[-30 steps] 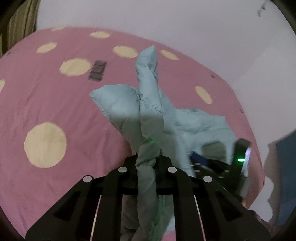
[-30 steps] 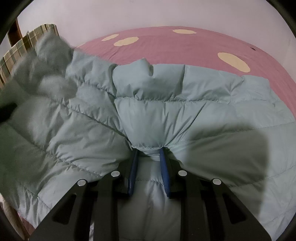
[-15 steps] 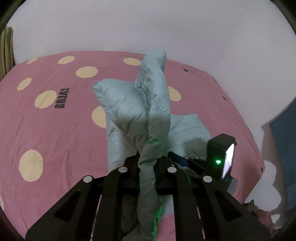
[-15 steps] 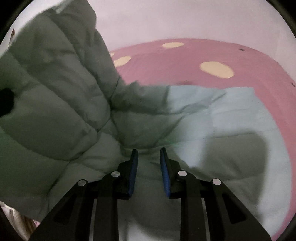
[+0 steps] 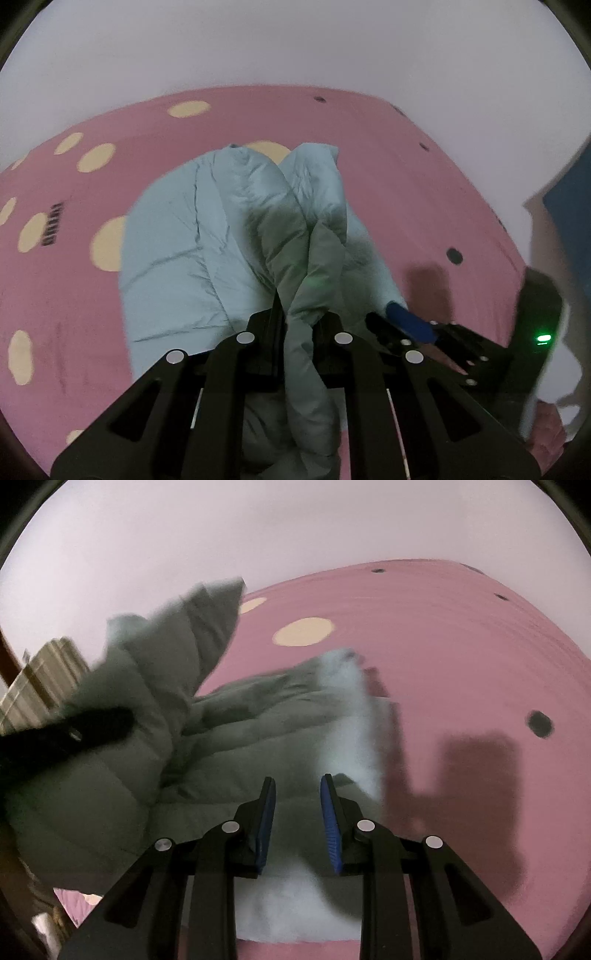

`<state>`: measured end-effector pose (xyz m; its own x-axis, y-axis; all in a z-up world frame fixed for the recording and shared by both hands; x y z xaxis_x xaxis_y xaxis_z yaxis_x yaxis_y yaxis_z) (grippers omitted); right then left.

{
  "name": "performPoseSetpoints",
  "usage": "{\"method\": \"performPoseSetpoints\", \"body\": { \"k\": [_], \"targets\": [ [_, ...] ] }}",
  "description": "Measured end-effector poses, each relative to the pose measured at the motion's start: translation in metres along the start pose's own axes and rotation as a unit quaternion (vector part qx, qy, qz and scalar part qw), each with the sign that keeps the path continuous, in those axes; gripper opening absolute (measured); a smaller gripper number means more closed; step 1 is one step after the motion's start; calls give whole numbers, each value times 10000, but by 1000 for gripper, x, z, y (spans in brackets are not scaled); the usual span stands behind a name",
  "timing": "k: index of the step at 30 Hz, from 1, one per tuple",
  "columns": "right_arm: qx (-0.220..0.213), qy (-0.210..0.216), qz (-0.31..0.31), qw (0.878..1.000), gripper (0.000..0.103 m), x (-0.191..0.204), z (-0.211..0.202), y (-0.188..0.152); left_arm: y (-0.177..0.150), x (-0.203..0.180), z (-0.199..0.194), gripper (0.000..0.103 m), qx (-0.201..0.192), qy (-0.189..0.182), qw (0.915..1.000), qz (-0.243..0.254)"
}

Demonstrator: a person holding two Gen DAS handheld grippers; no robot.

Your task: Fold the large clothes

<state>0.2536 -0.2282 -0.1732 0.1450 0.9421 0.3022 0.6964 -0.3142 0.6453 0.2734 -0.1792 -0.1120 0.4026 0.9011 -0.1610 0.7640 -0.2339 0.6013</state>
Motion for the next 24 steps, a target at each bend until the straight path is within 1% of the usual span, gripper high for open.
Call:
{"method": "performPoseSetpoints", "body": {
  "k": [4, 6, 9, 11, 13, 14, 15, 16, 17, 18, 19, 20, 21, 22, 24],
  "targets": [
    [-25, -117, 297, 9995, 26, -32, -9, -4, -14, -26, 38, 10, 263, -106, 9996, -4],
    [-19, -158, 388, 9991, 30, -42, -13, -7, -22, -32, 53, 11, 341, -111, 9994, -24],
    [-35, -212, 474, 9986, 31, -52, -15, -8, -28, -37, 64, 13, 315, -161, 9994, -47],
    [-52, -217, 509, 9985, 31, -54, -16, -6, -30, -39, 62, 17, 272, -200, 9994, -65],
    [-69, -179, 550, 9983, 31, -54, -16, -4, -30, -40, 55, 19, 217, -290, 9993, -61],
    [-76, -147, 578, 9982, 31, -53, -15, -3, -29, -40, 52, 22, 186, -336, 9992, -64],
    [-86, -124, 600, 9981, 31, -50, -17, -4, -30, -42, 46, 30, 152, -411, 9990, -70],
    [-97, -108, 603, 9981, 31, -47, -18, -2, -30, -44, 40, 35, 107, -478, 9988, -79],
    [-104, -105, 601, 9981, 31, -48, -20, -2, -29, -45, 31, 46, 16, -559, 9984, -90],
    [-113, -104, 582, 9982, 31, -46, -21, 0, -27, -46, 22, 53, -86, -593, 9982, -94],
    [-121, -103, 564, 9983, 31, -44, -21, 1, -25, -46, 13, 54, -197, -628, 9978, -89],
    [-127, -102, 538, 9984, 39, -41, -22, 3, -23, -45, 0, 55, -333, -660, 9973, -47],
    [-143, -95, 525, 9985, 49, -40, -22, 5, -22, -43, -9, 58, -440, -655, 9969, -4],
    [-176, -85, 510, 9985, 53, -37, -23, 7, -19, -37, -22, 59, -635, -601, 9962, 48],
    [-250, -88, 445, 9987, 54, -30, -25, 13, -17, -22, -38, 61, -890, -385, 9953, 57]
  ]
}}
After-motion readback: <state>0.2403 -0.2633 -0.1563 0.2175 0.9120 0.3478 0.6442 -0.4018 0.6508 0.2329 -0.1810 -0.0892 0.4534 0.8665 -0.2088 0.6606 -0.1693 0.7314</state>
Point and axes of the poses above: each gripper's, at about its wrist camera, not at the fingertips, and z roughly the way its jaws point, x to its left, y to its top, the point moved 8 cm from there along z, roughly the way its jaws point, and after that the axes turned 4 degrees about -x, right-handed, at the moved point
